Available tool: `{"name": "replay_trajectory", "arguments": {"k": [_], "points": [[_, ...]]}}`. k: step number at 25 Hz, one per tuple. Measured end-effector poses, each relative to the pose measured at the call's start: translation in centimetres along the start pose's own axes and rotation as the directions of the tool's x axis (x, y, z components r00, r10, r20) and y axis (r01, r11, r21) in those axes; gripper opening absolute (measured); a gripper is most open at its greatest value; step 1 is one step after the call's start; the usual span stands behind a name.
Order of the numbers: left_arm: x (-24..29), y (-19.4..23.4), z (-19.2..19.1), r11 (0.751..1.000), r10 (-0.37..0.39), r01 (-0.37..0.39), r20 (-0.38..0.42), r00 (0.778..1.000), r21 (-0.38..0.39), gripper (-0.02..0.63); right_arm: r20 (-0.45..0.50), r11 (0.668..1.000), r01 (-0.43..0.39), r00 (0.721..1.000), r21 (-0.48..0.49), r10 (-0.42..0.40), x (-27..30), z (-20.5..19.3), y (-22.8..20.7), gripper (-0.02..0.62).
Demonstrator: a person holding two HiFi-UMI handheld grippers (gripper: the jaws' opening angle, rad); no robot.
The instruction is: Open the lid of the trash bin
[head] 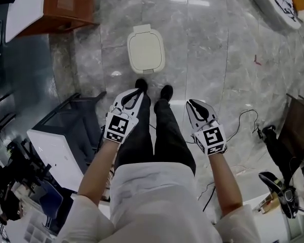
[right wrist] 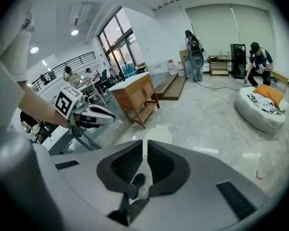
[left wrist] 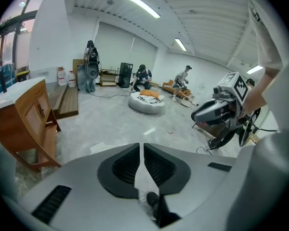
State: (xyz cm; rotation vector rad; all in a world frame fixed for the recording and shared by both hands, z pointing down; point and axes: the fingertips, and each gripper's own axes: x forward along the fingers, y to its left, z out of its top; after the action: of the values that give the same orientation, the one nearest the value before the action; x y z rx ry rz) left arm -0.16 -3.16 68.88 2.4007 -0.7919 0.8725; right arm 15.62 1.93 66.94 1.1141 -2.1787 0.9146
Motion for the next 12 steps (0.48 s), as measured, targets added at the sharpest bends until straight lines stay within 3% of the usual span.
{"name": "replay_trajectory", "arguments": {"k": [12], "points": [[8.8,3.1,-10.6,0.999,-0.047,0.05,-0.17,0.984,0.01,0.02,-0.038,0.993,0.046,0.998,0.111,-0.042,6.8,-5.1,-1.3,0.035]]}}
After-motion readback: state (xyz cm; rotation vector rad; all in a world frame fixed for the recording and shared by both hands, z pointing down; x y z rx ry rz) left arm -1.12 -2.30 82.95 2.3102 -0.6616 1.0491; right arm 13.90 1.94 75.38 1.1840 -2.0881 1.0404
